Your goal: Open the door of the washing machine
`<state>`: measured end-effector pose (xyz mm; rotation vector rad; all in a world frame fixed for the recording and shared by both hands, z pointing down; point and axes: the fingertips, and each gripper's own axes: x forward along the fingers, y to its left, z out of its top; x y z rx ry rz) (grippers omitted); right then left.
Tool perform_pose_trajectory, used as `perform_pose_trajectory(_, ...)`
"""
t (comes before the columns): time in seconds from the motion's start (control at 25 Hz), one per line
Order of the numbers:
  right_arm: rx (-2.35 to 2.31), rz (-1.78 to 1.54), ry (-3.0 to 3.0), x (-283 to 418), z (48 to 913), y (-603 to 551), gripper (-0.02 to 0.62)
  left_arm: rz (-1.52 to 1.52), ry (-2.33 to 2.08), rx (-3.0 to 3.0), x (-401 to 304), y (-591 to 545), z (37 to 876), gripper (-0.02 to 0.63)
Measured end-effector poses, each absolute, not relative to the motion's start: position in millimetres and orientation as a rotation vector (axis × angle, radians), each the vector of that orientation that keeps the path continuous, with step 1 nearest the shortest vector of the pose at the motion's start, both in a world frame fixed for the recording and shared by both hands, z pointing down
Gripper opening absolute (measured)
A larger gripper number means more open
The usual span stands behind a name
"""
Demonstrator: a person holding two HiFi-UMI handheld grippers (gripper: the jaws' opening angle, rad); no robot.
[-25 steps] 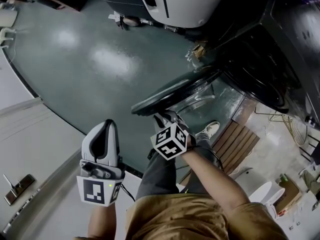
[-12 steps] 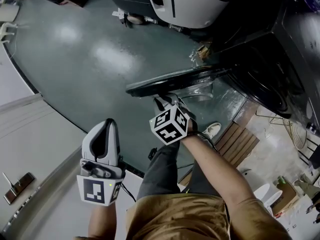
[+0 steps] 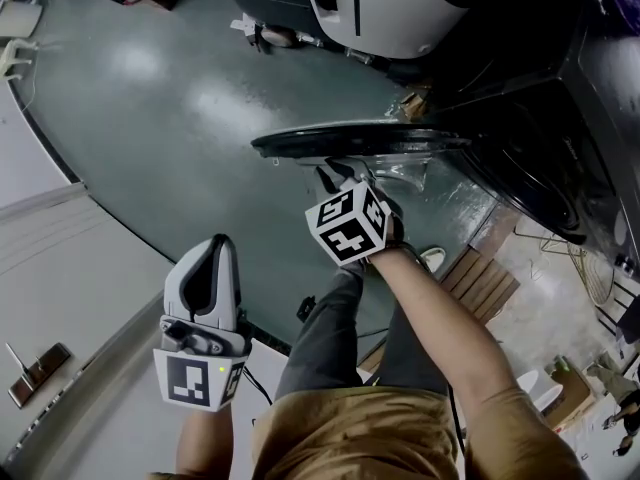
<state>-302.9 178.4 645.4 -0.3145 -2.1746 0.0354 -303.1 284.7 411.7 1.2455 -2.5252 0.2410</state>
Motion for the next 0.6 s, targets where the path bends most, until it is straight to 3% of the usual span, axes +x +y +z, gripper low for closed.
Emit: perform_pose_trajectory(0.6,-0.212,-0.044,-2.224,-350.4,632.0,117.7,0.066,0.243,-2.538,1.231,-307.6,292.4,408.3,0.060)
